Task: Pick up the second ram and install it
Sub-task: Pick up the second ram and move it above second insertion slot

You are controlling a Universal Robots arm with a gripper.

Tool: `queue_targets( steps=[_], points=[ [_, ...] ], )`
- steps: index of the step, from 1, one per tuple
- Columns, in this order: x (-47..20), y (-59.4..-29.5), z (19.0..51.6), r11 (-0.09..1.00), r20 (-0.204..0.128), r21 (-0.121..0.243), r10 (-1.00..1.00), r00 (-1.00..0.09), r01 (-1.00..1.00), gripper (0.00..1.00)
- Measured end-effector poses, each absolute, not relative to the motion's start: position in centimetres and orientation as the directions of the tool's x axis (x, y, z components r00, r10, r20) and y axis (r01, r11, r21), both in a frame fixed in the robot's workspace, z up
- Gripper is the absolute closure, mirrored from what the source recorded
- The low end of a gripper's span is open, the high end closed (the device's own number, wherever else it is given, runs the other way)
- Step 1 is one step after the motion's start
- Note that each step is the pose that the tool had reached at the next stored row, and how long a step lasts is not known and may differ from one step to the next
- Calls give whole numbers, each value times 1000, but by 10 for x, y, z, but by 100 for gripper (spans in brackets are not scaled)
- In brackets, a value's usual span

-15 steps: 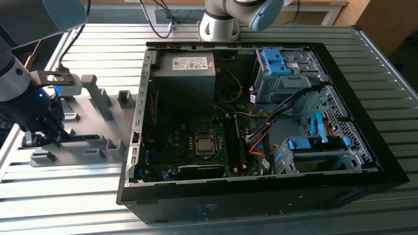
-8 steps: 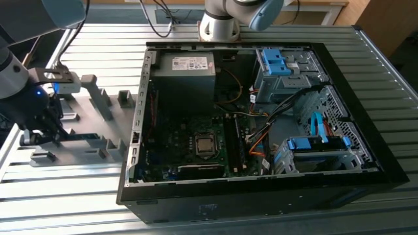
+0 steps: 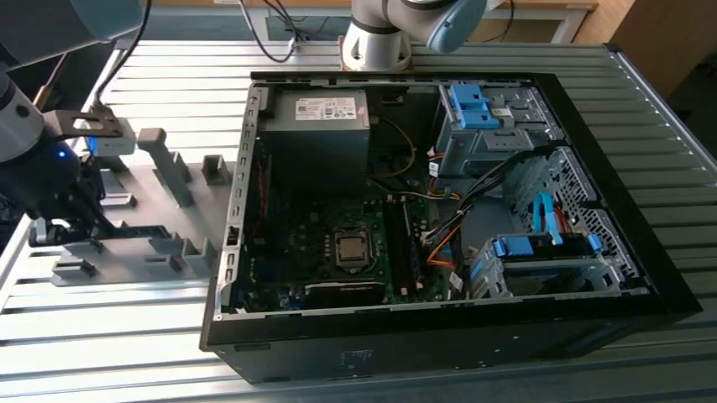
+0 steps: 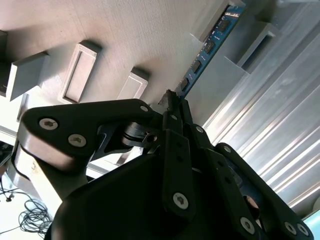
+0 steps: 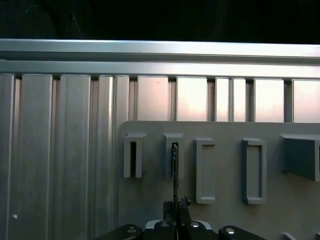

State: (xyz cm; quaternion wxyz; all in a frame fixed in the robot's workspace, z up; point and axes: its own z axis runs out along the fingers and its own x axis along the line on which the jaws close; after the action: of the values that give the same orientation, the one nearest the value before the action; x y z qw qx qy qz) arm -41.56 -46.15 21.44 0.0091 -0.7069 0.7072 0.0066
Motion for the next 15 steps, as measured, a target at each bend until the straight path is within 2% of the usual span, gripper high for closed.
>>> queue_targets(
  steps=[15],
  points=[
    [-416, -461, 227, 1, -22, -3, -1000, 0, -1000, 86]
  ],
)
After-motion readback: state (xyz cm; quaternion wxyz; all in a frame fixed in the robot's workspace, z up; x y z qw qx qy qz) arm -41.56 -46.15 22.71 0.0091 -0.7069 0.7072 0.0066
